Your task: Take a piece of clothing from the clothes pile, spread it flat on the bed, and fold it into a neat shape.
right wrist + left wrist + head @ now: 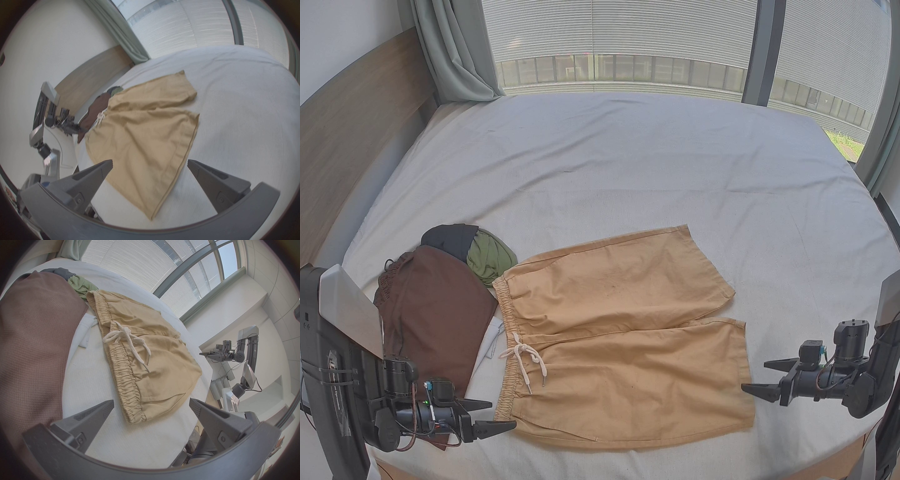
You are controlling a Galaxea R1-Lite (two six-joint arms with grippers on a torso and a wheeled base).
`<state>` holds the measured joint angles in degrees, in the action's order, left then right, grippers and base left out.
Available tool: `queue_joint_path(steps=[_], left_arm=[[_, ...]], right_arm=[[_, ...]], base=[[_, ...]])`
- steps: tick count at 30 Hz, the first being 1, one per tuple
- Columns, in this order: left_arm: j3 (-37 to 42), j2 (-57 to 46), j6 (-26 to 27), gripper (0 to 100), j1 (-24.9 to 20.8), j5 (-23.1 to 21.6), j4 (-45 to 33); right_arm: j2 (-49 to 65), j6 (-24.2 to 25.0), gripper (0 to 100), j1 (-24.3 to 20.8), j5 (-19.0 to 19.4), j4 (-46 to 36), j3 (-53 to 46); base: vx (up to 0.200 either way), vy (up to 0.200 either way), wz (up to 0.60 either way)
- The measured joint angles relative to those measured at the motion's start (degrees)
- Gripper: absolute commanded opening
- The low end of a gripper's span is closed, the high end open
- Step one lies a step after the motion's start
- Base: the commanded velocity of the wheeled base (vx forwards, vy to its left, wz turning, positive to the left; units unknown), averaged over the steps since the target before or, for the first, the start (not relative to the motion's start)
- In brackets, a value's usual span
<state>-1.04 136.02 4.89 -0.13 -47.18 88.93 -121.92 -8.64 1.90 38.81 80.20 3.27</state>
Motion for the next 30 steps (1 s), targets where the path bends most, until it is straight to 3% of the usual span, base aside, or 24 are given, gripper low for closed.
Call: queue_joint_path(steps=[7, 19, 30], left_arm=[[-2.05, -0.18, -0.55, 100, 0.79, -0.01, 0.00], [-7.14, -3.22, -10.33, 100, 0.55, 0.49, -0.04], [-8.87, -4.79, -11.12, 100, 0.06, 0.67, -0.02]], right_arm=[[-2.15, 8.62, 100, -1.69, -3.45, 7.81, 4.67], [-7.52, 12.23, 100, -2.23, -4.58, 8.07, 12.50], [-10.80, 13.18, 100, -2.23, -5.51, 8.09, 16.06]], base=[[0.000, 0.000, 0.00], [0.000, 0.000, 0.00], [0.000, 0.000, 0.00]])
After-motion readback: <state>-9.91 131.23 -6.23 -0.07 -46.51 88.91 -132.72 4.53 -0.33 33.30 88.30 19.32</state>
